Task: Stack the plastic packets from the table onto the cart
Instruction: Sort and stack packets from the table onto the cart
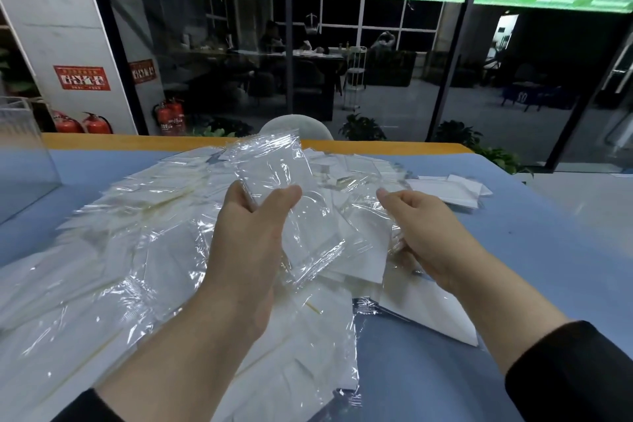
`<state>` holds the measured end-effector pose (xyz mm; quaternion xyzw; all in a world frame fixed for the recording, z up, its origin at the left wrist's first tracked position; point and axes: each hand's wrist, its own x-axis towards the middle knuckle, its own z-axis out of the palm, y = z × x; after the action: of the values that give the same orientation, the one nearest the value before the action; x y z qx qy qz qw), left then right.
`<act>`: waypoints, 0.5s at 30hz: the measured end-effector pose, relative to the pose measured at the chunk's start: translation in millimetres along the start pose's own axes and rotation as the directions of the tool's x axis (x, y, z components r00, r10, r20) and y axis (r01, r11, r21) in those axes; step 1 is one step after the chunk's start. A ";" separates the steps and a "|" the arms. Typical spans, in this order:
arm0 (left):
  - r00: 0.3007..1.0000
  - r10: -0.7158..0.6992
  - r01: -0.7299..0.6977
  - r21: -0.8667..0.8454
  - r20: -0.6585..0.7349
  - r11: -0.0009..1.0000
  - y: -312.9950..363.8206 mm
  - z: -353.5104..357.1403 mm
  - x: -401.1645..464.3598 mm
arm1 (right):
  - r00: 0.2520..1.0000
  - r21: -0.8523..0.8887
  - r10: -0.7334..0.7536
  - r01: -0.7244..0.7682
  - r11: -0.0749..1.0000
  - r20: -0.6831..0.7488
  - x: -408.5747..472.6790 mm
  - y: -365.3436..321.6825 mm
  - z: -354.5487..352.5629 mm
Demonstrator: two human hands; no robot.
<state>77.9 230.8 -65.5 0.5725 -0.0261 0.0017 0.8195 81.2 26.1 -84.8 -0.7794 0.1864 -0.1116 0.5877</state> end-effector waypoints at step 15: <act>1.000 0.024 -0.024 0.014 -0.002 1.000 1.9 -1.6 -0.1 | 0.957 0.063 -0.159 0.180 0.982 -0.242 -6.0 -16.9 -14.0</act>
<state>77.7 232.9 -64.3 0.5780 -0.0323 0.0125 0.8153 73.0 20.5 -64.4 -0.7481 0.1825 -0.2612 0.5821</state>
